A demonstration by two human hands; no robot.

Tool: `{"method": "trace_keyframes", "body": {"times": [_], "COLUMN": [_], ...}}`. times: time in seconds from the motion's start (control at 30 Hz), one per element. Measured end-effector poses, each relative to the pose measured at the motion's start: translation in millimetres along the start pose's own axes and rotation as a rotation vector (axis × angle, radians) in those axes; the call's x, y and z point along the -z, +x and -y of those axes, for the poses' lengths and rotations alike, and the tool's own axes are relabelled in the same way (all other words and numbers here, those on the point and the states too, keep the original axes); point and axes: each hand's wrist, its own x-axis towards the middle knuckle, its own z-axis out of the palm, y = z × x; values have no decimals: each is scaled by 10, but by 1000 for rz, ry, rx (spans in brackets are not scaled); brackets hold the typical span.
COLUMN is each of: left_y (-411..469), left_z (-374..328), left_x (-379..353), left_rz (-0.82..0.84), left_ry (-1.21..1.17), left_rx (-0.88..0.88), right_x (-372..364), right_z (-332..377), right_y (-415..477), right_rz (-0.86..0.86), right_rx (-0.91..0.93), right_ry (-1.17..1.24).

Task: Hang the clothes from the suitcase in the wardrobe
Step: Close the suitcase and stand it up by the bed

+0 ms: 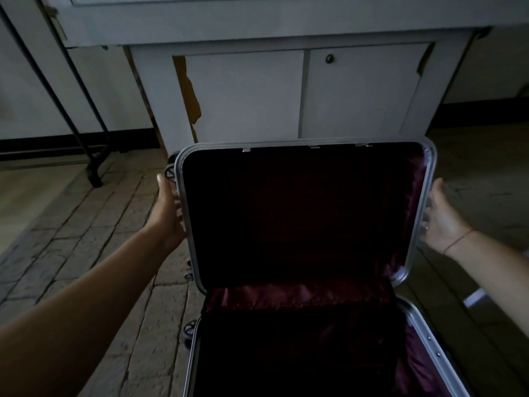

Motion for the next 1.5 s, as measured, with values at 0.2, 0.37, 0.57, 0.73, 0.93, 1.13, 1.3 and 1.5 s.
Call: {"method": "trace_keyframes", "body": {"times": [0.2, 0.37, 0.57, 0.73, 0.93, 1.13, 1.3, 1.5], "left_y": [-158, -300, -603, -630, -990, -1331, -1624, -2103], "left_z": [-171, -269, -411, -271, 23, 139, 231, 342], "left_x": [85, 28, -85, -24, -274, -342, -232, -66], "left_rz": [73, 51, 65, -142, -521, -562, -465, -414], "left_ry": [-52, -49, -10, -181, -86, -120, -138, 0], "left_rx": [94, 85, 101, 13, -96, -207, -245, -190], "right_x": [-69, -49, -76, 32, 254, 366, 405, 595], "right_z": [256, 491, 647, 664, 442, 245, 113, -105], "right_y": [-305, -439, -805, -928, -935, -917, -1009, -1323], "right_rz": [1, -23, -34, -147, -150, -221, -275, -150], "right_rx": [134, 191, 202, 154, 245, 307, 334, 288], "right_ry": [16, -71, -209, -200, -164, -63, -15, 15]}}
